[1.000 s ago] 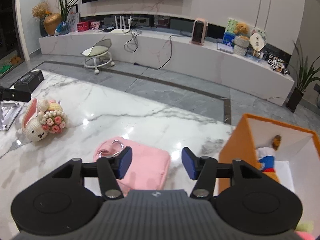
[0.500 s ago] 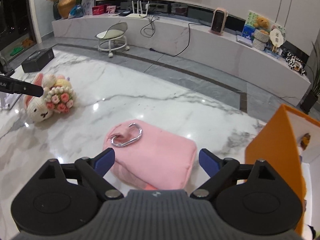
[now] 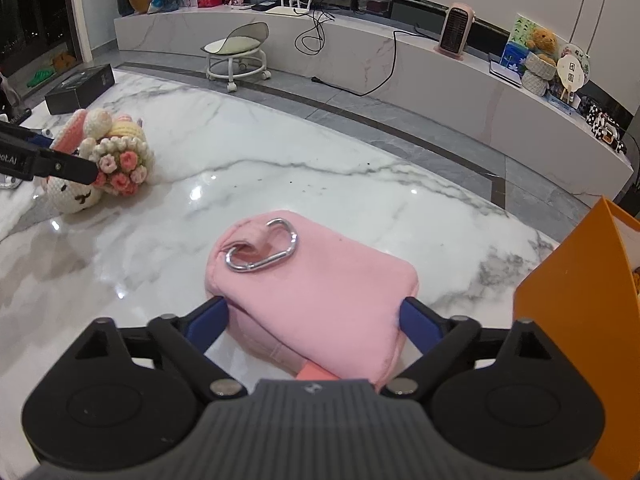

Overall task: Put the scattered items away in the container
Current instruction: 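Grasp the crocheted bunny with the left tool while the right tool grasps the pink pouch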

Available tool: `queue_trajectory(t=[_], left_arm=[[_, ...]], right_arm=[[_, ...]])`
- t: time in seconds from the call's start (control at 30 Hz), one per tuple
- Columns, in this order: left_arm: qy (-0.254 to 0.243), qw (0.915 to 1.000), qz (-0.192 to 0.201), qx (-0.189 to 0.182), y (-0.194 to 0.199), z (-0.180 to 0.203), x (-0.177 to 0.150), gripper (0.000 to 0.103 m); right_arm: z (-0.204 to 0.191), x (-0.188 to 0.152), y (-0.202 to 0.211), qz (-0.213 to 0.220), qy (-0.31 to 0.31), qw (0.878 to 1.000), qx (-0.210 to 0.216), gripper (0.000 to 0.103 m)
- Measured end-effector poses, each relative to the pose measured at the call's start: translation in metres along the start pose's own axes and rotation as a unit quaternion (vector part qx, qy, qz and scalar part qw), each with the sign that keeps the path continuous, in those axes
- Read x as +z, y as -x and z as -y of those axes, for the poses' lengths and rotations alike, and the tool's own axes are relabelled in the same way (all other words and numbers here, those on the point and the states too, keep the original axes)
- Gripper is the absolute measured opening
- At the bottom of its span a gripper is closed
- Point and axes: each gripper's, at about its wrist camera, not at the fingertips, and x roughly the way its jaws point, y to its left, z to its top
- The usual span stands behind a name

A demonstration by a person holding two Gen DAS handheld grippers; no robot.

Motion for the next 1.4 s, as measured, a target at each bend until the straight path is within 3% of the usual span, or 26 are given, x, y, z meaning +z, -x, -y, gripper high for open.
queue_trajectory(t=[0.2,0.37,0.57,0.7,1.13,1.23,1.4], left_arm=[[-0.017,0.9996,-0.017,0.013,-0.009,0.002,-0.003,0.082],[0.004,0.9995,-0.03,-0.005,-0.015,-0.005,-0.007,0.081],[0.01,0.9994,-0.033,-0.005,-0.016,-0.006,-0.007,0.074],[0.008,0.9993,-0.035,-0.008,-0.016,-0.005,-0.007,0.06],[0.011,0.9993,-0.035,-0.009,-0.015,-0.004,-0.008,0.059],[0.011,0.9993,-0.035,-0.008,-0.015,-0.004,-0.008,0.059],[0.011,0.9991,-0.04,-0.013,-0.014,-0.002,-0.009,0.059]], right_arm=[[-0.005,-0.003,-0.003,-0.004,0.02,1.0,-0.004,0.088],[-0.006,-0.003,-0.006,-0.004,0.024,1.0,-0.005,0.09],[-0.007,-0.005,-0.008,0.002,0.025,1.0,-0.01,0.094],[-0.004,-0.004,-0.008,0.005,0.013,1.0,-0.01,0.096],[0.001,-0.007,-0.014,-0.006,-0.016,1.0,-0.008,0.099],[0.001,-0.006,-0.014,-0.008,-0.018,1.0,-0.006,0.097],[-0.001,-0.001,-0.011,-0.011,-0.017,1.0,0.001,0.079]])
